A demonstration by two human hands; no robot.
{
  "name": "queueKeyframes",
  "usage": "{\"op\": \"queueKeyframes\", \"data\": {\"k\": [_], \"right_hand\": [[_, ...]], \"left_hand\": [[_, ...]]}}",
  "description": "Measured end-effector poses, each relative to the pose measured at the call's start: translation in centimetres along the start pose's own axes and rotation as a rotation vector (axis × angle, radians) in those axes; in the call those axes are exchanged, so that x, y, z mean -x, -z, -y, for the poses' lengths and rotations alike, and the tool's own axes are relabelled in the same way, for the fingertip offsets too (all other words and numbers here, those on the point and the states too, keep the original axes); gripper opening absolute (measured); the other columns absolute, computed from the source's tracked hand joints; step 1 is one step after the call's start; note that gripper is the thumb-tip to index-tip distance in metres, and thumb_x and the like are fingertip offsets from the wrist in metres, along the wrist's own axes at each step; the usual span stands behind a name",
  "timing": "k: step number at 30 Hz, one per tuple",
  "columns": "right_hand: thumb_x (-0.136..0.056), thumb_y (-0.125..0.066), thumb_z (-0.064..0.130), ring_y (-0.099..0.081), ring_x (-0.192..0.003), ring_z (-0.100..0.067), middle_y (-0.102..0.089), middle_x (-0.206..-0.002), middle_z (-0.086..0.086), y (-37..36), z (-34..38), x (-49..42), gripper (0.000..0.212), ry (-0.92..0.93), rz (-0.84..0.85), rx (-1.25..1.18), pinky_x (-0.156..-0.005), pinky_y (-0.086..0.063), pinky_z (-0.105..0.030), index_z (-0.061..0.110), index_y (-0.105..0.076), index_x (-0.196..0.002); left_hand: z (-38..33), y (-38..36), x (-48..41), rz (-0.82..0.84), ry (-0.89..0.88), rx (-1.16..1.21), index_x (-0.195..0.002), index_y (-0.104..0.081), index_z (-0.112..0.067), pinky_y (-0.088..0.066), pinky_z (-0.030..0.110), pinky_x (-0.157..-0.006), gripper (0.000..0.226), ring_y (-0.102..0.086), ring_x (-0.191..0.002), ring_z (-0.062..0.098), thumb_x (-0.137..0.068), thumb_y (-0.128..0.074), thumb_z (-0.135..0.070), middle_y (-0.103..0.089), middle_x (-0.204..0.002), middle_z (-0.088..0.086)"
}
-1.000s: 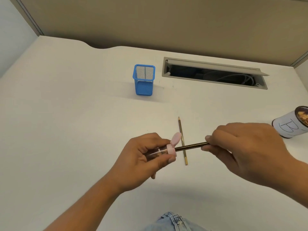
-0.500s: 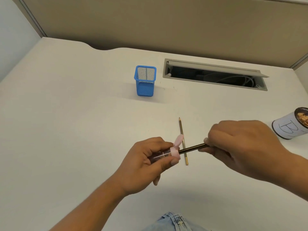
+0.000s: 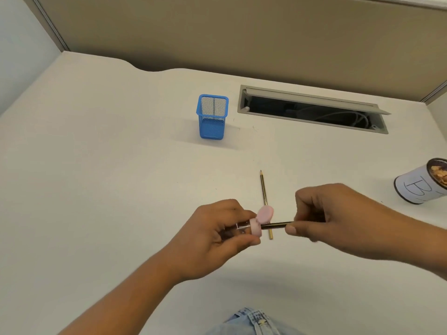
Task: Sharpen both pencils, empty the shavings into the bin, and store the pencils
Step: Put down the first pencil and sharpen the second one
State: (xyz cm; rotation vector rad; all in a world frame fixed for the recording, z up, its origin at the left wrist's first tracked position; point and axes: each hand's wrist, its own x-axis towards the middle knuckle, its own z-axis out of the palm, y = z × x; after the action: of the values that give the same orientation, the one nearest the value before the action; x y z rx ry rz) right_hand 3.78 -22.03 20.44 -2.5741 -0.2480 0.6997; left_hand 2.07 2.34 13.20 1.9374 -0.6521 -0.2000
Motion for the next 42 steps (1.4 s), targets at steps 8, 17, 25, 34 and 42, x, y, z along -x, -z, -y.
{"op": "queueKeyframes", "data": {"k": [8, 17, 25, 34, 42], "right_hand": [[-0.087, -0.075, 0.028, -0.055, -0.052, -0.029, -0.069, -0.07, -0.004, 0.6, -1.1, 0.3, 0.022, 0.927, -0.641, 0.655, -0.042, -0.044, -0.035, 0.01, -0.074, -0.076], [-0.087, -0.058, 0.056, -0.047, -0.046, -0.012, -0.062, -0.057, 0.008, 0.7, 0.8, 1.2, 0.029, 0.246, -0.261, 0.29, -0.044, -0.041, -0.031, 0.034, -0.051, -0.069], [-0.081, -0.07, 0.052, -0.044, -0.047, -0.007, -0.061, -0.059, 0.007, 1.3, 1.9, 1.1, 0.023, -0.015, 0.027, -0.046, -0.051, -0.039, -0.026, 0.032, -0.06, -0.073], [-0.096, -0.06, 0.03, -0.058, -0.056, -0.03, -0.068, -0.073, -0.003, 1.1, -0.2, 1.6, 0.02, 0.658, -0.491, 0.72, -0.046, -0.047, -0.038, 0.013, -0.07, -0.091], [-0.091, -0.052, 0.051, -0.044, -0.046, -0.013, -0.054, -0.054, 0.006, -0.4, 0.8, 1.8, 0.03, 0.214, -0.108, 0.346, -0.044, -0.039, -0.03, 0.027, -0.05, -0.073]], "left_hand": [[-1.5, 0.2, -0.1, 0.13, 0.515, 0.997, -0.088, -0.077, -0.008, -0.036, 0.012, -0.032, 0.022, -0.04, -0.04, 0.003, -0.08, -0.076, -0.028, -0.061, -0.068, 0.004], [-1.2, -1.0, -0.1, -0.113, 0.047, 0.169, -0.096, -0.073, -0.023, -0.042, 0.023, -0.053, 0.013, -0.053, -0.06, 0.011, -0.085, -0.07, -0.028, -0.057, -0.076, -0.006], [-1.1, -1.1, -0.3, -0.055, 0.041, 0.16, -0.098, -0.071, -0.022, -0.041, 0.021, -0.057, 0.021, -0.051, -0.063, 0.009, -0.08, -0.075, -0.031, -0.056, -0.073, -0.005], [-1.8, -0.8, -0.3, -0.107, 0.257, 0.458, -0.078, -0.073, -0.035, -0.032, 0.009, -0.05, 0.005, -0.041, -0.049, 0.001, -0.083, -0.071, -0.034, -0.052, -0.068, -0.012], [-0.3, -0.5, 0.2, -0.013, 0.02, 0.091, -0.096, -0.073, -0.029, -0.034, 0.012, -0.058, 0.014, -0.045, -0.06, 0.004, -0.082, -0.074, -0.032, -0.055, -0.072, -0.007]]}}
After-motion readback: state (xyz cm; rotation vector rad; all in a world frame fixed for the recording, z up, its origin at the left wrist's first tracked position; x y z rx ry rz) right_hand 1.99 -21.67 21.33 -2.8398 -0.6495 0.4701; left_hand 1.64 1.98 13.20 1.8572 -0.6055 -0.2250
